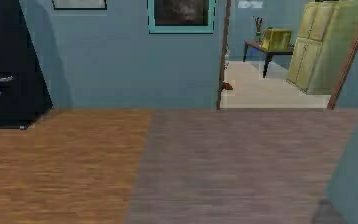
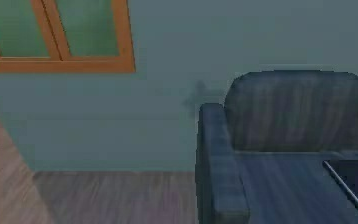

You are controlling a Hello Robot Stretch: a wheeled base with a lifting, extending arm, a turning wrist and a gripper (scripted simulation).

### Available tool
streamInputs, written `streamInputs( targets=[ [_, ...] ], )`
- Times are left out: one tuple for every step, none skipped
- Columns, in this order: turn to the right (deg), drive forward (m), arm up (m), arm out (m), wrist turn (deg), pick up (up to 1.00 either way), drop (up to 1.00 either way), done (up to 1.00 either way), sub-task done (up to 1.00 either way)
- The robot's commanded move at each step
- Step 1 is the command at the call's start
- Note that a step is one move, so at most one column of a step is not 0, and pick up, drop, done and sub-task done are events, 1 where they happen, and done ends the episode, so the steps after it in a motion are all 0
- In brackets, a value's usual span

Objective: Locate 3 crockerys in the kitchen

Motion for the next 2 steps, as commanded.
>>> streamInputs(
  targets=[
    [-45.0,0.0,0.0,0.0,0.0,0.0,0.0,0.0,0.0],
    [-42.0,0.0,0.0,0.0,0.0,0.0,0.0,0.0,0.0]
  ],
)
